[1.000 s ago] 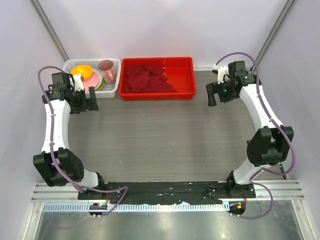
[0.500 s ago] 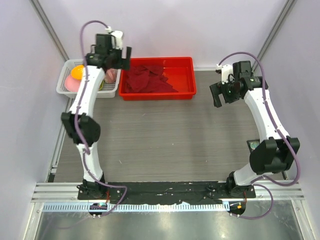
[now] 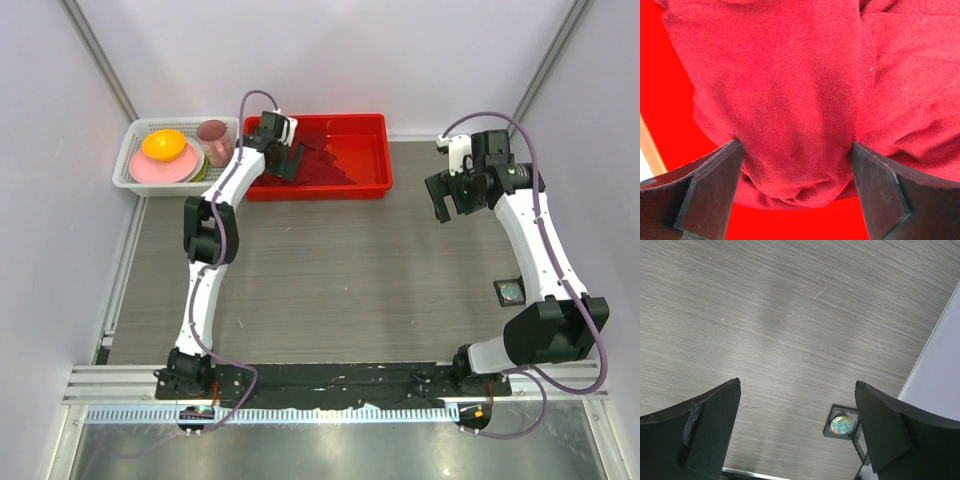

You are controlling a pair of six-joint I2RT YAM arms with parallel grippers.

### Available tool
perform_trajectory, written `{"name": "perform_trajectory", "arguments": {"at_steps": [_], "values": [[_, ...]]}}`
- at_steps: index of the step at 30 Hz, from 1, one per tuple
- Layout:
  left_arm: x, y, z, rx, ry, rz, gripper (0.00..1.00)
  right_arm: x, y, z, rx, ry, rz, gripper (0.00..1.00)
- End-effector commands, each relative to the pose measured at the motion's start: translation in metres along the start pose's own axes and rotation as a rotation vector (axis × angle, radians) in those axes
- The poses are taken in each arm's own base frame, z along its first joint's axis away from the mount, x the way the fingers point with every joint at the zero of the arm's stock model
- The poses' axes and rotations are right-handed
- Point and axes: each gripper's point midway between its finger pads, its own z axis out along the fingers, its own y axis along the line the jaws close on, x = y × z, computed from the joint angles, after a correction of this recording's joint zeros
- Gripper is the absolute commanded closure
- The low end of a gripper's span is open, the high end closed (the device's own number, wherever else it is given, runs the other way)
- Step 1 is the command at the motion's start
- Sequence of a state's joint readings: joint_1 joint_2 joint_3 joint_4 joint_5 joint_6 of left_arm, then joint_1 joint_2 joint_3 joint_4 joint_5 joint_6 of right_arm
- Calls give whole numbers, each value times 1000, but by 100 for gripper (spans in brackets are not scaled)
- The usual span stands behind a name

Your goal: Pin the brooch onto the clothing

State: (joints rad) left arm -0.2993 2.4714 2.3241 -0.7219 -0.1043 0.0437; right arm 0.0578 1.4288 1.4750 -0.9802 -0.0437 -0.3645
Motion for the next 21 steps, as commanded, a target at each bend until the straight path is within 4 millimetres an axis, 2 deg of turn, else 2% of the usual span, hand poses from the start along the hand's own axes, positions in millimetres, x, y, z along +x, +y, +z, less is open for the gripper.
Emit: {"name": "perform_trajectory", "arguments": {"at_steps": [1, 2, 3, 4, 5, 6, 9, 10, 12, 13, 14, 15, 16, 17, 19, 20, 21], "values": [[-29, 3, -8, 27, -95, 6, 17, -7, -4, -5, 15, -19, -8, 0], [-31, -9, -11, 94, -103, 19, 41, -9, -4, -3, 10, -19, -7, 0], [-33, -17, -16, 145, -103, 30, 57, -11, -3, -1, -1, -20, -5, 1], [-40, -19, -26, 174, -122, 53, 70, -12, -2, 1, -7, -19, -5, 1], [-54, -22, -39, 205, -160, 65, 88, -15, -3, 0, -7, -27, -6, 1], [-63, -25, -51, 228, -178, 64, 98, -17, -4, 4, -10, -23, -5, 1], [-111, -19, -111, 254, -327, 27, 100, -27, -6, 7, -11, -33, -4, 2], [-134, -16, -152, 259, -412, 16, 100, -30, -5, 8, -22, -40, -2, 2], [-159, -11, -194, 263, -528, 21, 100, -39, -3, 8, -37, -60, 7, 2], [-171, -11, -224, 278, -594, 31, 100, -42, -1, 11, -56, -65, 11, 2], [-186, -7, -273, 272, -688, 29, 100, -47, 0, 10, -64, -78, 14, 2], [-197, -3, -301, 264, -757, 28, 100, -48, 1, 12, -75, -79, 19, 2], [-202, 1, -324, 253, -801, 27, 100, -50, 4, 15, -96, -79, 23, 2], [-207, 6, -364, 240, -868, 23, 100, -56, 4, 15, -103, -93, 26, 2], [-210, 10, -406, 231, -932, 25, 100, -61, 6, 20, -119, -94, 42, 2], [-208, 12, -440, 231, -981, 33, 100, -69, 7, 16, -132, -116, 45, 2], [-205, 9, -456, 251, -1001, 46, 100, -72, 8, 16, -141, -122, 49, 2]]}}
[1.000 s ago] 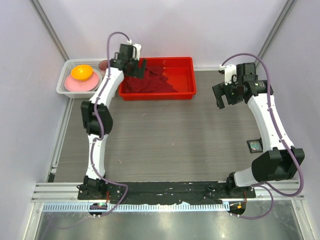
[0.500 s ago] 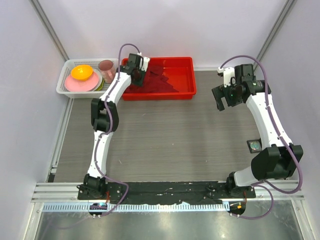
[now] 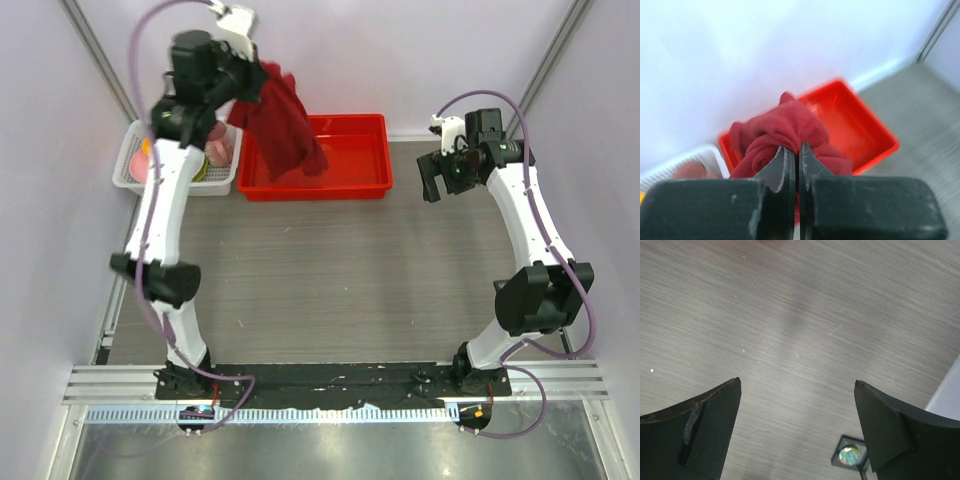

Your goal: Pin the brooch onto the clothing

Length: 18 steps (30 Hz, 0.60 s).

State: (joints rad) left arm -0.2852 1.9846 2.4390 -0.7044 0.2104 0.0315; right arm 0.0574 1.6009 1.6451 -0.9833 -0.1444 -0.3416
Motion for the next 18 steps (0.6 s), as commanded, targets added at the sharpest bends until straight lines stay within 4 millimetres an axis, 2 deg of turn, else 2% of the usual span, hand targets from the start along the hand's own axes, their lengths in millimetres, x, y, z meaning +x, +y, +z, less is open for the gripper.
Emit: {"name": "perform_trajectory", "arguments": {"at_steps": [1, 2, 3, 4, 5, 6, 7, 8, 9, 10, 11, 12, 13, 14, 16, 18], "values": [[-132, -28, -121, 54, -370, 77, 100, -36, 6, -8, -52, -101, 31, 2], [-130, -41, -130, 116, -363, 78, 100, -42, 8, -8, -70, -117, 34, 2], [-135, -51, -150, 147, -381, 88, 100, -44, 9, -8, -80, -120, 36, 2], [-133, -59, -157, 178, -373, 92, 100, -47, 10, -9, -88, -127, 40, 2], [-114, -72, -154, 223, -311, 89, 100, -48, 13, -8, -105, -128, 43, 2], [-110, -80, -164, 238, -300, 132, 100, -49, 14, -7, -112, -128, 44, 2], [-97, -89, -163, 265, -258, 145, 100, -47, 16, -7, -119, -125, 44, 2], [-62, -112, -154, 330, -146, 148, 100, -46, 17, -6, -128, -121, 42, 2], [-46, -128, -154, 373, -95, 155, 100, -44, 17, -5, -131, -113, 41, 1], [-23, -144, -149, 420, -33, 180, 94, -39, 18, -3, -134, -94, 41, 1], [11, -181, -150, 519, 77, 203, 81, -36, 18, -2, -135, -86, 29, 0], [50, -194, -142, 538, 197, 227, 64, -33, 19, -2, -138, -77, 18, 0], [79, -209, -135, 584, 280, 296, 18, -25, 22, -1, -151, -49, 12, 0], [110, -228, -146, 642, 397, 344, 1, -20, 22, -1, -158, -38, -16, 0], [137, -234, -149, 694, 514, 360, 0, -6, 28, 1, -183, 0, -30, 0], [137, -214, -158, 730, 535, 264, 0, 6, 32, 1, -205, 20, -59, 0]]}}
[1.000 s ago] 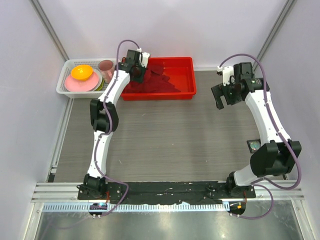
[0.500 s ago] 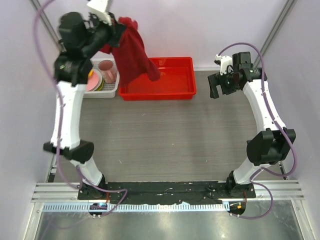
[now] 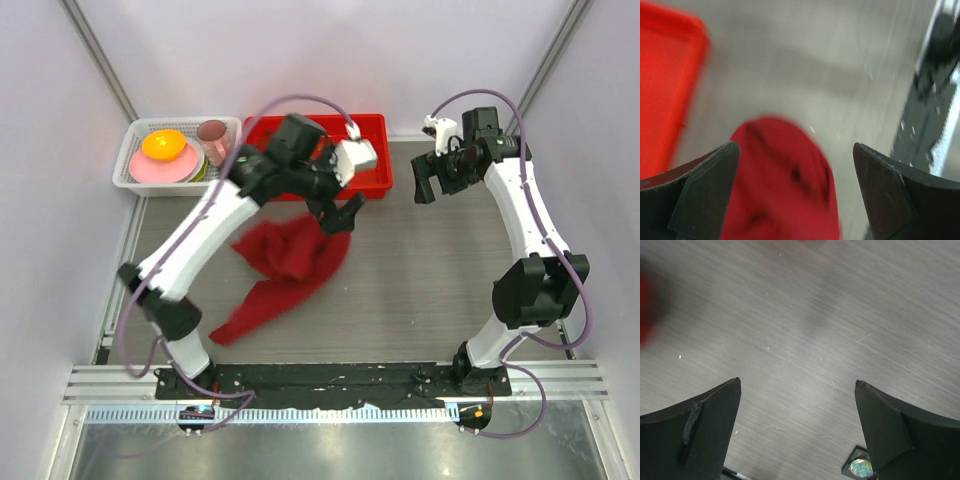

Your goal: Pin the brooch onto the clothing

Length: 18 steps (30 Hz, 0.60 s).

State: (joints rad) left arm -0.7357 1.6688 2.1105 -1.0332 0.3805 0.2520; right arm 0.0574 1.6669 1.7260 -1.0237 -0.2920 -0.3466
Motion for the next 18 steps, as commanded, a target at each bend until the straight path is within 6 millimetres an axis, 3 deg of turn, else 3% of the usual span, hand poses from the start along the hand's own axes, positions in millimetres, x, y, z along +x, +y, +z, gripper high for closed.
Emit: {"name": "perform_trajectory", "arguments": {"at_steps": [1, 3, 4, 6, 7, 9, 10, 11, 13, 18], "values": [[76, 1, -22, 183, 185, -194, 0, 32, 19, -4, -86, 62, -59, 0], [83, 17, -42, 154, 129, -227, 0, 41, 29, -1, -124, 72, -82, 0], [120, 32, -45, 130, 178, -290, 0, 51, 36, 2, -153, 86, -85, 0], [153, 38, -58, 90, 205, -273, 1, 54, 51, 9, -188, 89, -136, 0], [189, 46, -60, 64, 243, -341, 2, 60, 59, 13, -203, 103, -151, 0], [214, 49, -70, 23, 240, -395, 4, 58, 82, 23, -245, 99, -221, 0], [230, 60, -78, -17, 235, -441, 6, 59, 92, 27, -264, 100, -250, 0], [251, 55, -78, -8, 261, -486, 7, 60, 102, 32, -285, 103, -279, 0], [272, 61, -86, -34, 267, -503, 10, 56, 134, 43, -326, 93, -368, 0], [309, 62, -77, -18, 281, -532, 12, 63, 197, 67, -434, 127, -513, 4]]}}
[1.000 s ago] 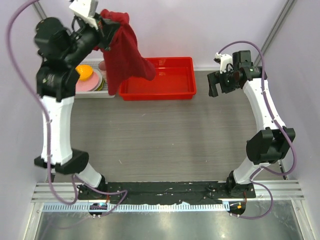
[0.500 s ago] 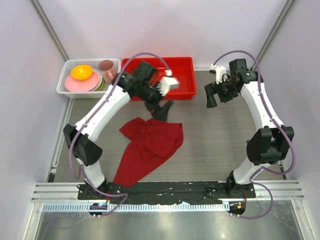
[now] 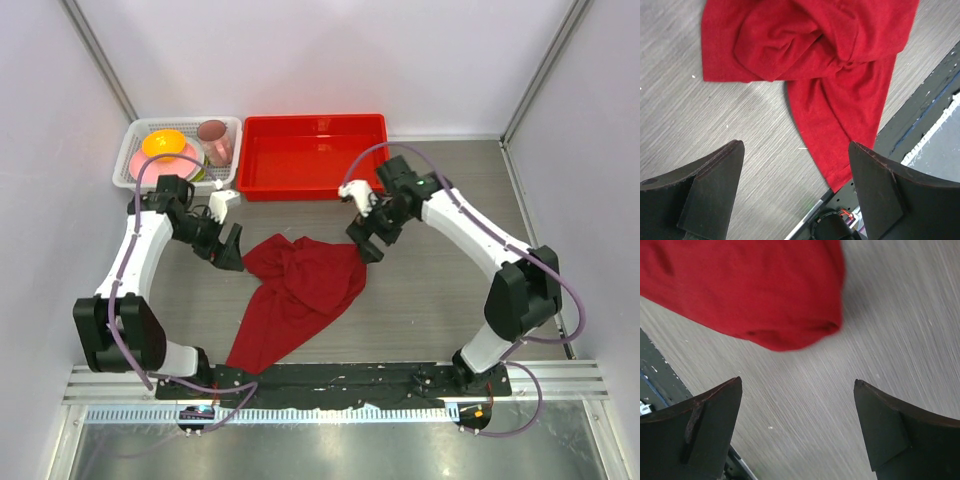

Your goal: Pin the brooch onto the clothing

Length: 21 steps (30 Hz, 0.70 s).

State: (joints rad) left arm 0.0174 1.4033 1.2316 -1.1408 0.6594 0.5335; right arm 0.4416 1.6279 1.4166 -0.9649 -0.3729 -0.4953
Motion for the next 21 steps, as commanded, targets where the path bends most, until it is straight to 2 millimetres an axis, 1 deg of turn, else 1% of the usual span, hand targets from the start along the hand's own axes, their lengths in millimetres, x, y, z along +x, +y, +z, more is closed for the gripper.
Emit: {"name": "perform_trajectory", "arguments": {"at_steps": [1, 2, 3, 4, 5, 6, 7, 9, 10, 11, 12, 13, 14, 15, 16, 17, 18, 19, 20, 21], "values": [[-1, 21, 20, 20, -51, 73, 12, -29, 33, 26, -67, -39, -135, 4], [-2, 26, 24, 7, -54, 53, 12, -32, 41, 30, -81, -39, -139, 6], [-6, 31, 25, -3, -59, 39, 12, -32, 54, 38, -106, -30, -164, 7], [-10, 36, 31, 4, -57, -9, 13, -34, 61, 42, -115, -31, -182, 9], [-12, 37, 33, 11, -57, -31, 14, -36, 68, 45, -117, -33, -199, 11], [-18, 39, 33, 15, -67, -54, 16, -42, 73, 50, -107, -49, -209, 12], [-20, 41, 35, 21, -69, -85, 17, -45, 85, 57, -106, -43, -241, 12], [-19, 43, 42, 45, -57, -167, 19, -56, 96, 68, -89, -61, -229, 16], [-19, 44, 44, 47, -56, -193, 20, -62, 98, 73, -73, -60, -231, 18], [-16, 45, 47, 52, -47, -241, 20, -67, 110, 77, -75, -64, -249, 21], [-15, 44, 48, 54, -43, -253, 21, -76, 113, 82, -56, -90, -229, 22], [-10, 45, 51, 53, -35, -269, 21, -79, 114, 89, -42, -87, -227, 22], [-9, 44, 52, 55, -36, -277, 21, -81, 120, 96, -27, -82, -236, 22], [-10, 43, 52, 58, -43, -276, 21, -86, 121, 99, -17, -97, -235, 22], [-13, 43, 52, 60, -58, -265, 21, -85, 123, 105, -13, -92, -220, 23], [-17, 39, 50, 78, -78, -253, 21, -82, 122, 111, 0, -76, -206, 23], [-21, 36, 47, 87, -101, -215, 22, -82, 122, 114, 0, -76, -192, 24], [-24, 34, 45, 92, -120, -185, 23, -78, 121, 116, 4, -65, -174, 24], [-25, 31, 45, 104, -133, -167, 23, -76, 124, 116, -7, -64, -173, 24], [-28, 31, 42, 98, -146, -132, 25, -67, 125, 118, -20, -49, -171, 24]]}}
